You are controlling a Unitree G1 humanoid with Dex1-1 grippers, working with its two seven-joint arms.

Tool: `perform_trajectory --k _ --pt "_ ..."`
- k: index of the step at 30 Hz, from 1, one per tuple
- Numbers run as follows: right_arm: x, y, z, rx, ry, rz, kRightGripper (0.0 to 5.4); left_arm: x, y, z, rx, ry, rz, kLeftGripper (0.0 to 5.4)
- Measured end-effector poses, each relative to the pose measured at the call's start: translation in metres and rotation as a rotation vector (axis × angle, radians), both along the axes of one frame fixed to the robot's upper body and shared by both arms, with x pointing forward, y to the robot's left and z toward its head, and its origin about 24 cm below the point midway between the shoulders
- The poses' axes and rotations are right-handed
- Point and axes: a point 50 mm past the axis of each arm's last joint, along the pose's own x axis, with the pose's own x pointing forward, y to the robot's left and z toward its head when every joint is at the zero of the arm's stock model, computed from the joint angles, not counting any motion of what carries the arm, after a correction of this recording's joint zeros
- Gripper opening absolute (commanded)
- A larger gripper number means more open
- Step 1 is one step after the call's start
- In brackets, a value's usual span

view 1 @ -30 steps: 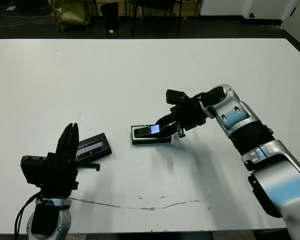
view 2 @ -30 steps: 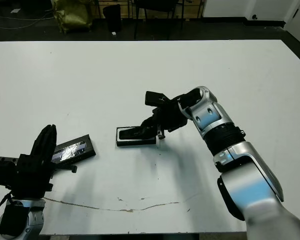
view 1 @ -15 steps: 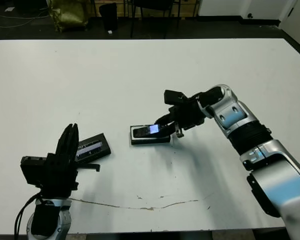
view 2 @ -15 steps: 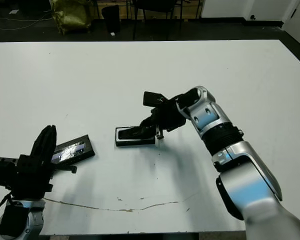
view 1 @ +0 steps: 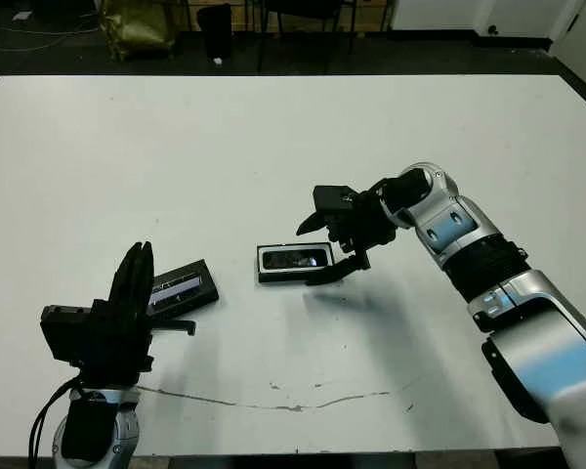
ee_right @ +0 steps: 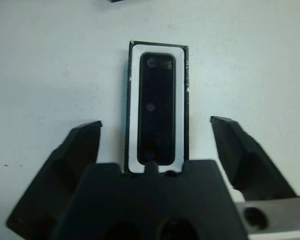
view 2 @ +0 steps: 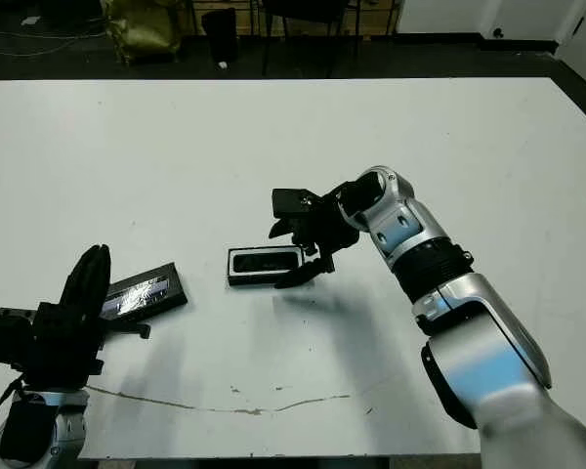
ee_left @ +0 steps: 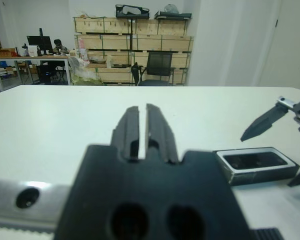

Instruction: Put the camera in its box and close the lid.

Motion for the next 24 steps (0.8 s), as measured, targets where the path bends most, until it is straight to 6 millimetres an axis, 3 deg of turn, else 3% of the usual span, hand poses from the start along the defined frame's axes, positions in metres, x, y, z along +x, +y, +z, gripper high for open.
perform_trajectory --k 10,14,19,24 --pt "0.002 -0.004 0.011 0.111 0.012 -0.017 5.38 0.0 0.0 0.0 0.002 0.0 0.0 0.0" --pt "0.001 -0.009 0.036 0.237 -0.034 -0.038 5.38 0.0 -0.001 0.0 0.0 0.003 -0.001 0.0" --pt "-0.012 -0.02 0.078 0.513 -0.1 -0.15 5.38 0.0 -0.001 0.0 0.001 0.001 -0.002 0.0" --pt "-0.034 -0.04 0.085 0.788 -0.136 -0.347 4.55 0.001 -0.001 0.0 0.002 -0.001 -0.003 0.0"
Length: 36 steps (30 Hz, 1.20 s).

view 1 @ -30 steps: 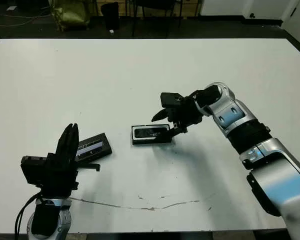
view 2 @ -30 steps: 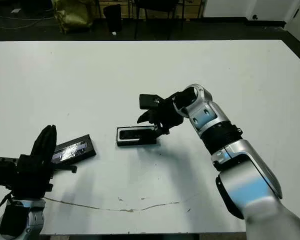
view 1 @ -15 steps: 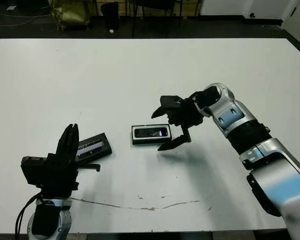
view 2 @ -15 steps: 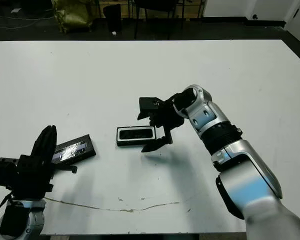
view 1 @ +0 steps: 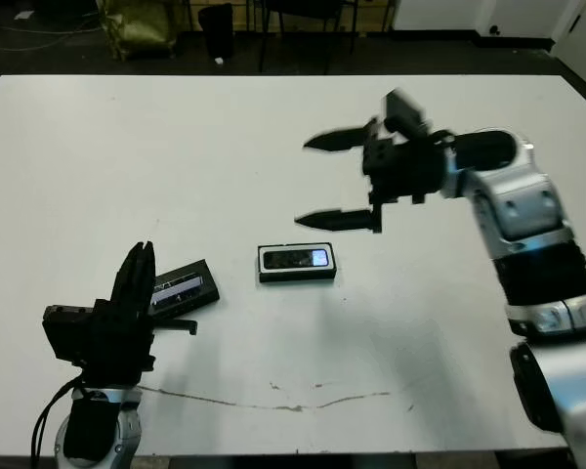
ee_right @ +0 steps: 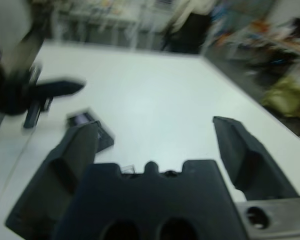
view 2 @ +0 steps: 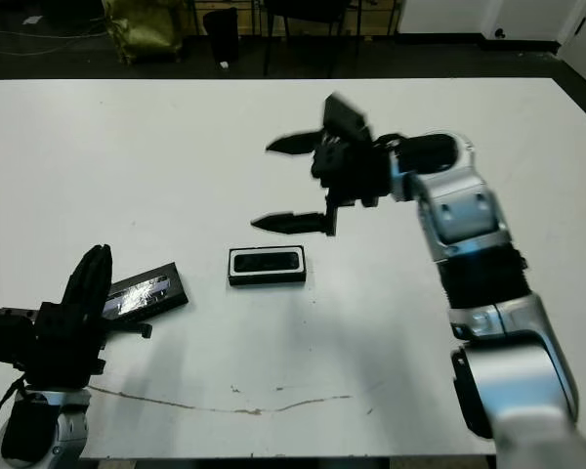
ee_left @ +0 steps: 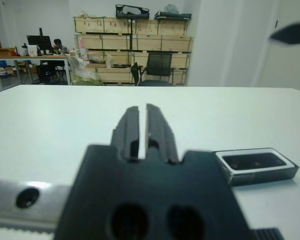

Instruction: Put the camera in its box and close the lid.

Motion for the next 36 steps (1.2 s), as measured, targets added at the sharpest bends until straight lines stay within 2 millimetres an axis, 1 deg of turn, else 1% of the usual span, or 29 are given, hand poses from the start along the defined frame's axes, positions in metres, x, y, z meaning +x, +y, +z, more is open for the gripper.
perform_trajectory --k 2,4,6,10,13,16,19,20,24,28,29,31,36 --pt "-0.008 -0.008 -0.009 0.076 0.011 -0.083 4.08 0.0 0.001 0.0 0.001 -0.002 0.002 0.0" --pt "-0.016 -0.018 -0.026 0.119 0.04 -0.202 3.64 -0.001 0.002 0.001 0.002 -0.004 0.007 0.0" --pt "-0.025 -0.027 -0.044 0.14 0.071 -0.32 3.19 -0.002 0.004 0.002 0.005 -0.002 0.01 0.0" --pt "-0.044 -0.041 -0.067 0.151 0.059 -0.485 2.25 -0.003 0.008 0.006 0.023 -0.01 0.01 0.0" --pt "-0.064 -0.048 -0.076 0.152 0.059 -0.572 1.55 -0.004 0.016 0.01 0.047 -0.02 0.006 0.0" --pt "-0.085 -0.054 -0.08 0.165 0.071 -0.645 0.86 -0.005 0.027 0.014 0.086 -0.024 0.001 0.0" --pt "-0.097 -0.06 -0.087 0.185 0.104 -0.671 0.16 -0.004 0.038 0.02 0.131 -0.027 -0.014 0.0" --pt "-0.1 -0.062 -0.09 0.187 0.115 -0.679 0.02 -0.003 0.042 0.022 0.149 -0.023 -0.023 0.0" --pt "-0.107 -0.069 -0.098 0.184 0.155 -0.719 0.02 0.001 0.058 0.034 0.215 0.011 -0.113 0.0" --pt "-0.107 -0.072 -0.102 0.19 0.179 -0.737 0.02 0.009 0.073 0.053 0.312 0.009 -0.257 0.0" --pt "-0.107 -0.073 -0.103 0.19 0.184 -0.741 0.0 0.011 0.077 0.057 0.328 0.019 -0.286 0.09" --pt "-0.107 -0.073 -0.104 0.199 0.193 -0.742 0.0 0.015 0.084 0.061 0.357 0.061 -0.359 0.4" --pt "-0.105 -0.077 -0.106 0.214 0.196 -0.749 0.0 0.027 0.094 0.074 0.419 0.217 -0.563 1.56"
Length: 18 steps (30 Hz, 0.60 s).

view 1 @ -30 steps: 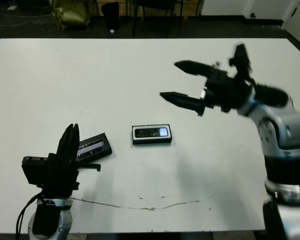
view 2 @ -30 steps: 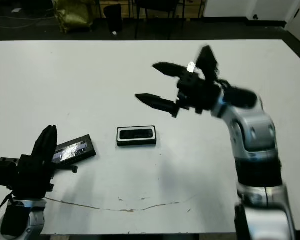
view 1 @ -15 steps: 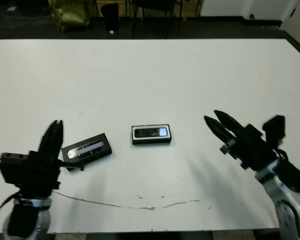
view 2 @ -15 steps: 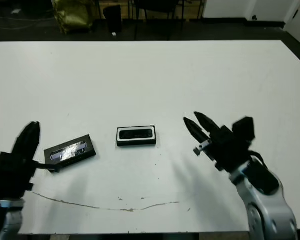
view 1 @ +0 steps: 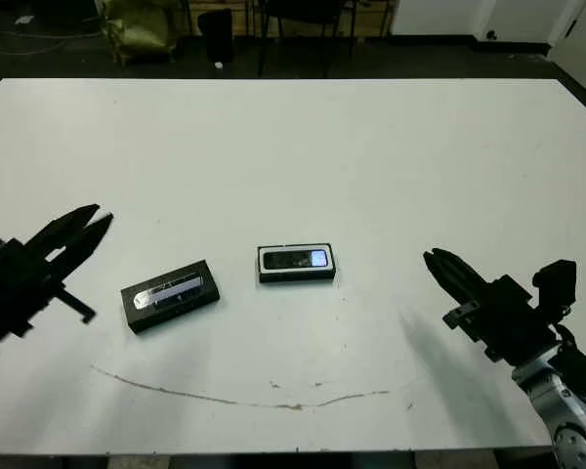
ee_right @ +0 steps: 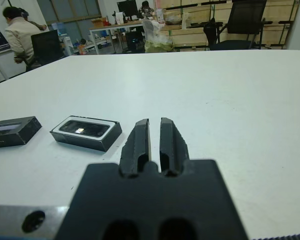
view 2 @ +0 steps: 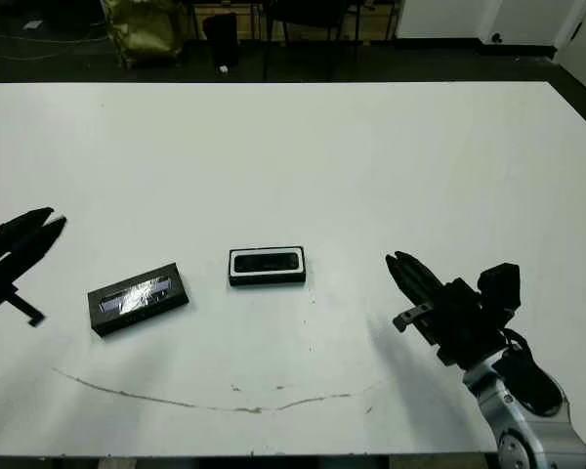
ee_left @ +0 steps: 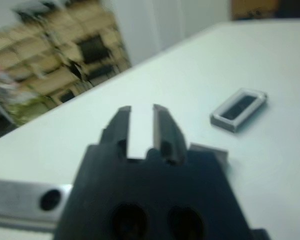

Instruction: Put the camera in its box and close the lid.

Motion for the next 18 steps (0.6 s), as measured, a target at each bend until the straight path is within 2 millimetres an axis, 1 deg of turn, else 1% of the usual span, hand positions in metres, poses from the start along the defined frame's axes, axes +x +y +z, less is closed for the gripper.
perform_trajectory --k 4,7,11,15,16,18 --pt "0.001 -0.002 0.002 -0.012 -0.006 -0.017 0.0 0.012 -0.004 0.01 0.107 0.152 -0.16 2.5" --pt "0.001 -0.003 0.004 -0.02 -0.01 -0.022 0.0 0.019 -0.011 0.012 0.126 0.237 -0.248 3.22" --pt "0.0 -0.002 0.004 -0.001 -0.008 -0.017 0.0 0.027 -0.017 0.006 0.131 0.282 -0.349 4.2" --pt "-0.001 -0.002 0.003 0.011 -0.004 -0.012 0.0 0.03 -0.018 -0.003 0.129 0.299 -0.39 5.2" --pt "-0.001 -0.002 0.003 0.01 -0.003 -0.013 0.0 0.031 -0.019 -0.006 0.118 0.304 -0.397 5.37" --pt "-0.001 -0.002 0.003 0.009 0.0 -0.016 0.0 0.031 -0.02 -0.012 0.097 0.322 -0.414 5.37"
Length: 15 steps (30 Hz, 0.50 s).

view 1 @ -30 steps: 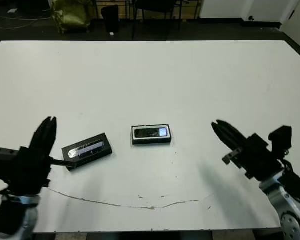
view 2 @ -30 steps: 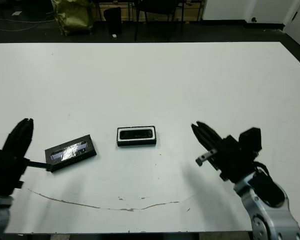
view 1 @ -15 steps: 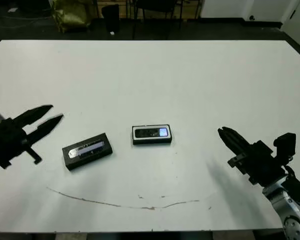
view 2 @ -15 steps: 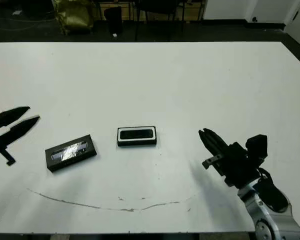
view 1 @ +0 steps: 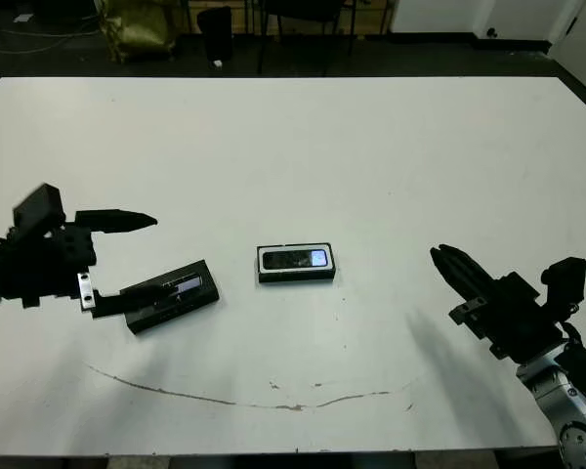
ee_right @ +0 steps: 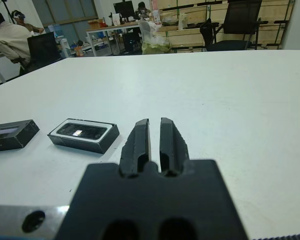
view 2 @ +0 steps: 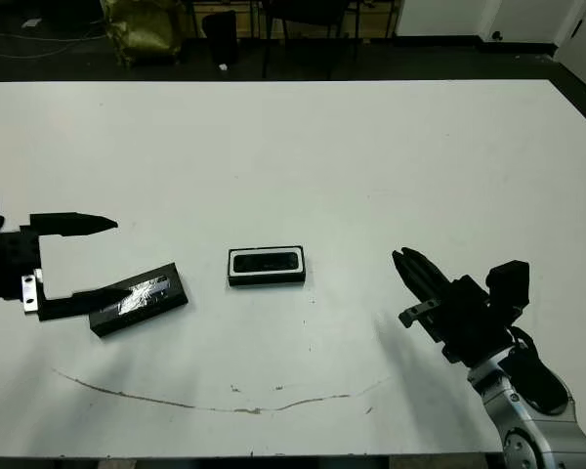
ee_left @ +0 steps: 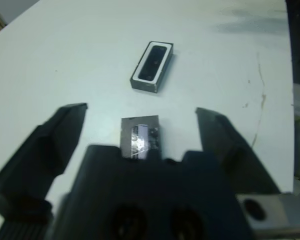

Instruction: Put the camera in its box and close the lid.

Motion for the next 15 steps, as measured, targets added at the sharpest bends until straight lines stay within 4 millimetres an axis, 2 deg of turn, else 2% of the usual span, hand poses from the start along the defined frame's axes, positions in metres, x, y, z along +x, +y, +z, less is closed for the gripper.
perform_trajectory --k 15 --pt "0.001 0.0 -0.007 0.006 0.013 0.008 0.0 0.003 0.005 -0.02 0.054 0.085 -0.025 5.37"
